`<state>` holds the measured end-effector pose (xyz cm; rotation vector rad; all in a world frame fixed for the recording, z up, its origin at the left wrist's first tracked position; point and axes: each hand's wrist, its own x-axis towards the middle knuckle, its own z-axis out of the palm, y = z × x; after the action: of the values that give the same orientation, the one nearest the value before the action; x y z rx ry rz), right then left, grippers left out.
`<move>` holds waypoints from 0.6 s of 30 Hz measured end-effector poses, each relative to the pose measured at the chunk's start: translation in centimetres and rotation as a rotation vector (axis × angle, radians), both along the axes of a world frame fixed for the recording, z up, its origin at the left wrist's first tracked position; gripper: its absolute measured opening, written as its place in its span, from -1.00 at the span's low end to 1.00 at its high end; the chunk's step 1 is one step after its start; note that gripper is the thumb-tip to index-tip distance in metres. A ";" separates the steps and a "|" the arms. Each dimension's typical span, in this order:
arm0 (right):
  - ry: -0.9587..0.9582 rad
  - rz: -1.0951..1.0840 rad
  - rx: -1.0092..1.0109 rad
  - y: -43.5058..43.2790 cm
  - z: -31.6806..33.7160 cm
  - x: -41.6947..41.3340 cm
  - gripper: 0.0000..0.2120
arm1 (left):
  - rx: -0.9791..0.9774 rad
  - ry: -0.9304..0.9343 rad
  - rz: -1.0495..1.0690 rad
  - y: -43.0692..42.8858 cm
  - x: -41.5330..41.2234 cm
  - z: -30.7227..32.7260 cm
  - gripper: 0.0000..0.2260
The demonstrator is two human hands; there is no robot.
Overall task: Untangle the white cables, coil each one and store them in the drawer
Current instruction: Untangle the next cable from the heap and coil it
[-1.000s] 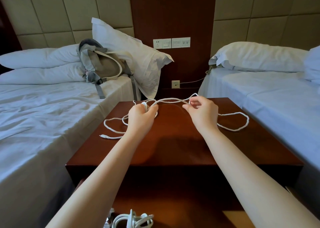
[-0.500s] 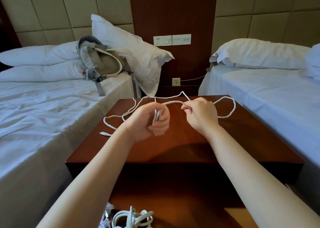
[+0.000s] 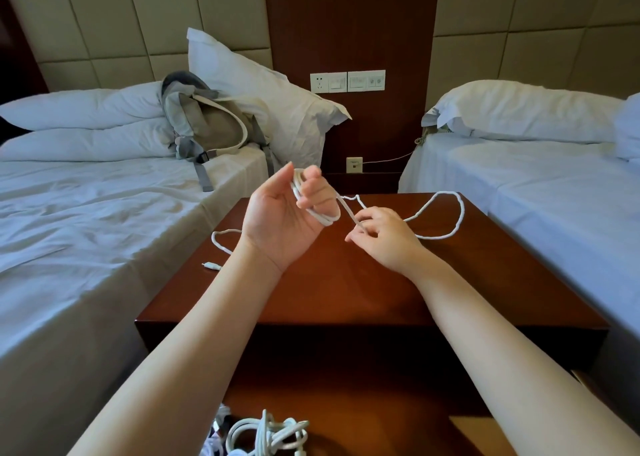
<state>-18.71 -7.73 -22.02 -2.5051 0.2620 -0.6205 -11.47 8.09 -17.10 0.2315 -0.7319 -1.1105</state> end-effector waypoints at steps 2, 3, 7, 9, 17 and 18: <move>0.017 0.032 0.066 0.4 0.1 -0.3 -0.83 | 0.020 0.160 0.188 0.1 0.3 -0.1 -0.68; 0.035 0.031 0.116 0.6 0.2 -0.3 -0.85 | 0.021 0.221 0.289 0.3 0.4 -0.2 -0.67; 0.038 0.046 0.229 0.7 0.5 -0.3 -0.87 | 0.018 0.396 0.597 0.9 1.5 0.4 -0.75; -0.006 0.098 0.321 0.6 0.5 -0.6 -0.84 | 0.022 0.416 0.732 1.3 2.3 0.9 -0.75; -0.078 0.197 0.296 1.4 0.5 -0.6 -0.82 | 0.340 0.090 1.383 2.2 4.6 -0.4 -0.77; -0.118 0.174 0.274 1.5 0.3 -0.5 -0.86 | 0.470 -0.141 1.534 1.9 4.4 -0.9 -0.73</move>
<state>-19.17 -6.20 -21.69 -2.1916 0.0781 -0.6135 -7.04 10.02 -17.98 1.0605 -0.2153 0.2426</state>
